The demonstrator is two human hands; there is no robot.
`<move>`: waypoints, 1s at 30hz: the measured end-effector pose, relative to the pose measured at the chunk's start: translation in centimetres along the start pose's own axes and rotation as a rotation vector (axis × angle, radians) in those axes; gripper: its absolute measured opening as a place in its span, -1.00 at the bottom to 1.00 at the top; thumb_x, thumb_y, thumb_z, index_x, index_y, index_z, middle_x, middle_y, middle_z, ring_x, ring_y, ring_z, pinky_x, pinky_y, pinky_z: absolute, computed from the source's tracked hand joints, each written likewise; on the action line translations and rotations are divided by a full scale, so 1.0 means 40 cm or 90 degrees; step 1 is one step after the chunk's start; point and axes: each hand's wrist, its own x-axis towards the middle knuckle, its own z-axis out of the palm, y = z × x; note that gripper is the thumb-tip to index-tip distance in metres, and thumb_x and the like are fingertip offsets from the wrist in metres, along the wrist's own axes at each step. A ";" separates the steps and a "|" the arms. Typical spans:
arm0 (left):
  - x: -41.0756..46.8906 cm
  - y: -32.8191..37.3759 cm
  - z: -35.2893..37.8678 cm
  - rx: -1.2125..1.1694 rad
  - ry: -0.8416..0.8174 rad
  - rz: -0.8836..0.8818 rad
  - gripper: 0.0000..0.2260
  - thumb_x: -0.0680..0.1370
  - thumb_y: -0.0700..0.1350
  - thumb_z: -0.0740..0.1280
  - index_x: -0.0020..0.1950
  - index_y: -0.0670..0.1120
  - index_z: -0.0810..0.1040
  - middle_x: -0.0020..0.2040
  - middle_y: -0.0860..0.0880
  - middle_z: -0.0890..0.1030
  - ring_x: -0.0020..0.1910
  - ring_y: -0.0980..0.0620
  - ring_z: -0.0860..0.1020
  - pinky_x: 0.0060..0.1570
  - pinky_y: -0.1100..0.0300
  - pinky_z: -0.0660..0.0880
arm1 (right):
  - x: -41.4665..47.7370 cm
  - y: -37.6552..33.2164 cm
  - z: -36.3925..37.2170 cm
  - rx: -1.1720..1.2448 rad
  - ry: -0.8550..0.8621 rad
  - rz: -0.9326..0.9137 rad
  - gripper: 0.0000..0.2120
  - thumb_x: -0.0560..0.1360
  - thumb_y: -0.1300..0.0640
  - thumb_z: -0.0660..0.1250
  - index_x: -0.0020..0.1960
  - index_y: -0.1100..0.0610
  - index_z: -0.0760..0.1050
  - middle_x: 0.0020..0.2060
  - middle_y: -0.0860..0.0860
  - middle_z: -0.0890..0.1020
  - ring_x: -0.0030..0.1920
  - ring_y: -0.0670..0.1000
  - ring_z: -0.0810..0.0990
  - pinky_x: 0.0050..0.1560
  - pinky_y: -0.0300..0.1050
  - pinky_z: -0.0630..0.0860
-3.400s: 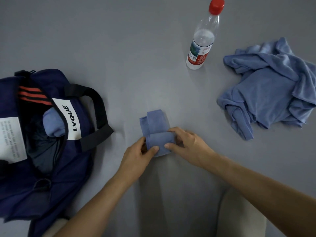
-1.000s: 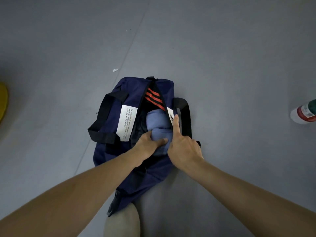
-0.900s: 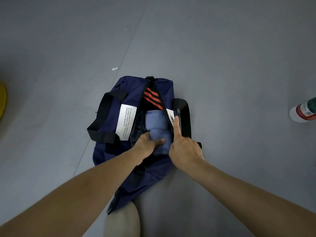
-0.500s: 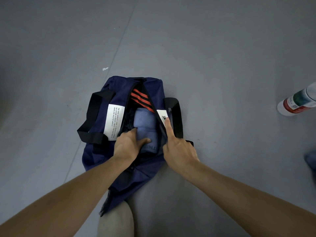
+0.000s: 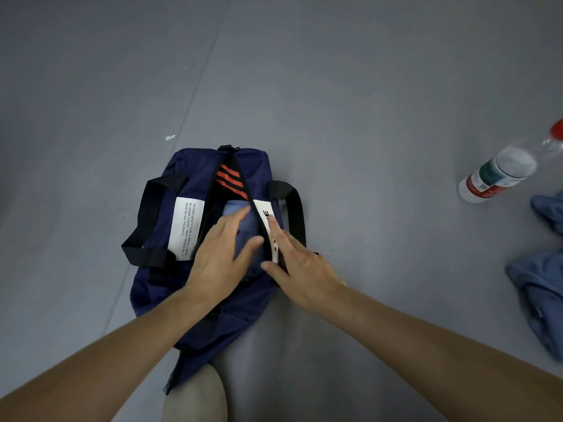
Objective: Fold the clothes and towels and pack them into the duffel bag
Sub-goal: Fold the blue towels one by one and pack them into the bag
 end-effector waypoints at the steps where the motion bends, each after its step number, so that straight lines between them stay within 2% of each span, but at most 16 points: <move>1: 0.003 0.034 -0.002 -0.042 -0.017 0.017 -0.38 0.57 0.29 0.22 0.57 0.10 0.22 0.41 0.06 0.42 0.35 0.12 0.41 0.26 0.16 0.40 | -0.015 0.009 -0.025 0.007 0.002 -0.004 -0.26 0.64 -0.21 0.13 0.57 -0.26 -0.35 0.55 -0.13 0.18 0.23 0.14 0.55 0.21 0.11 0.51; 4: 0.012 0.136 0.012 -0.080 -0.074 0.060 -0.26 0.47 0.40 0.23 0.60 0.19 0.15 0.48 0.14 0.34 0.44 0.17 0.32 0.34 0.19 0.31 | -0.082 0.059 -0.117 0.020 0.011 0.028 -0.30 0.63 -0.28 0.09 0.56 -0.32 -0.31 0.54 -0.20 0.20 0.33 0.09 0.48 0.30 0.01 0.40; 7: 0.040 0.240 0.041 -0.032 -0.133 0.126 -0.19 0.44 0.50 0.17 0.61 0.21 0.09 0.54 0.13 0.27 0.50 0.14 0.25 0.43 0.12 0.27 | -0.180 0.144 -0.226 -0.013 0.030 0.074 -0.34 0.62 -0.33 0.04 0.50 -0.41 -0.36 0.56 -0.18 0.19 0.40 0.09 0.43 0.40 0.06 0.35; 9: 0.057 0.303 0.055 0.007 -0.175 0.159 -0.18 0.44 0.51 0.16 0.61 0.23 0.04 0.55 0.14 0.22 0.51 0.10 0.23 0.45 0.10 0.26 | -0.242 0.201 -0.289 -0.038 0.055 0.095 -0.34 0.62 -0.34 0.03 0.51 -0.41 -0.35 0.57 -0.15 0.21 0.42 0.07 0.42 0.41 0.05 0.34; 14: 0.046 0.507 0.153 0.158 -0.332 0.363 -0.13 0.40 0.60 0.07 0.58 0.33 -0.21 0.63 0.15 -0.03 0.58 0.10 0.03 0.52 0.16 0.02 | -0.443 0.377 -0.407 -0.039 0.213 0.198 -0.34 0.62 -0.30 0.07 0.56 -0.35 -0.26 0.52 -0.10 0.32 0.40 0.11 0.44 0.34 0.03 0.41; 17: 0.018 0.633 0.268 0.177 -0.380 0.430 -0.14 0.43 0.56 0.11 0.57 0.34 -0.28 0.64 0.13 -0.14 0.60 0.08 -0.04 0.53 0.16 -0.03 | -0.566 0.505 -0.415 -0.047 0.353 0.267 -0.35 0.62 -0.24 0.12 0.62 -0.21 -0.09 0.41 -0.06 0.46 0.33 0.06 0.47 0.22 -0.12 0.40; 18: 0.017 0.673 0.315 0.183 -0.377 0.439 -0.14 0.45 0.53 0.12 0.58 0.32 -0.28 0.64 0.12 -0.15 0.60 0.06 -0.04 0.53 0.16 -0.04 | -0.599 0.549 -0.413 -0.050 0.399 0.286 -0.35 0.62 -0.22 0.14 0.63 -0.16 -0.03 0.42 -0.06 0.44 0.37 0.05 0.44 0.26 -0.13 0.37; 20: 0.017 0.745 0.418 0.189 -0.379 0.449 -0.16 0.50 0.46 0.16 0.60 0.26 -0.26 0.65 0.07 -0.13 0.61 0.03 -0.04 0.55 0.14 -0.03 | -0.649 0.642 -0.396 -0.078 0.436 0.336 -0.36 0.63 -0.20 0.15 0.63 -0.12 0.00 0.55 -0.04 0.28 0.54 0.06 0.23 0.47 -0.01 0.26; 21: 0.014 0.775 0.474 0.196 -0.382 0.451 -0.17 0.53 0.43 0.16 0.61 0.23 -0.25 0.65 0.04 -0.12 0.61 0.01 -0.03 0.56 0.11 -0.01 | -0.668 0.689 -0.382 -0.097 0.435 0.366 -0.36 0.64 -0.18 0.16 0.63 -0.11 0.00 0.59 0.00 0.19 0.58 0.10 0.13 0.52 0.06 0.20; 23: 0.001 0.831 0.587 0.209 -0.394 0.442 -0.21 0.57 0.37 0.15 0.62 0.18 -0.24 0.66 -0.03 -0.08 0.62 -0.04 0.00 0.56 0.05 0.04 | -0.698 0.774 -0.345 -0.111 0.422 0.426 -0.36 0.64 -0.12 0.20 0.63 -0.07 0.01 0.61 0.07 0.13 0.59 0.17 0.08 0.51 0.11 0.16; 26: -0.015 0.894 0.719 0.229 -0.428 0.429 -0.28 0.64 0.23 0.16 0.64 0.09 -0.19 0.66 -0.08 -0.02 0.62 -0.10 0.03 0.55 0.01 0.07 | -0.710 0.852 -0.291 -0.133 0.401 0.475 -0.37 0.63 -0.01 0.26 0.62 -0.02 0.07 0.59 0.11 0.16 0.56 0.23 0.17 0.46 0.16 0.28; 28: -0.020 0.919 0.773 0.244 -0.450 0.427 -0.30 0.65 0.14 0.19 0.65 0.05 -0.13 0.65 -0.11 0.01 0.61 -0.14 0.07 0.53 -0.02 0.13 | -0.703 0.877 -0.280 -0.172 0.428 0.484 -0.42 0.58 0.03 0.34 0.57 -0.01 0.27 0.53 0.13 0.33 0.44 0.25 0.36 0.31 0.18 0.45; 30: -0.014 0.928 0.794 0.247 -0.464 0.408 -0.32 0.65 0.11 0.20 0.65 0.02 -0.09 0.65 -0.11 0.02 0.60 -0.16 0.09 0.52 -0.02 0.18 | -0.692 0.890 -0.300 -0.184 0.488 0.475 -0.57 0.54 0.06 0.39 0.40 -0.01 0.52 0.36 0.15 0.54 0.23 0.27 0.55 0.12 0.15 0.57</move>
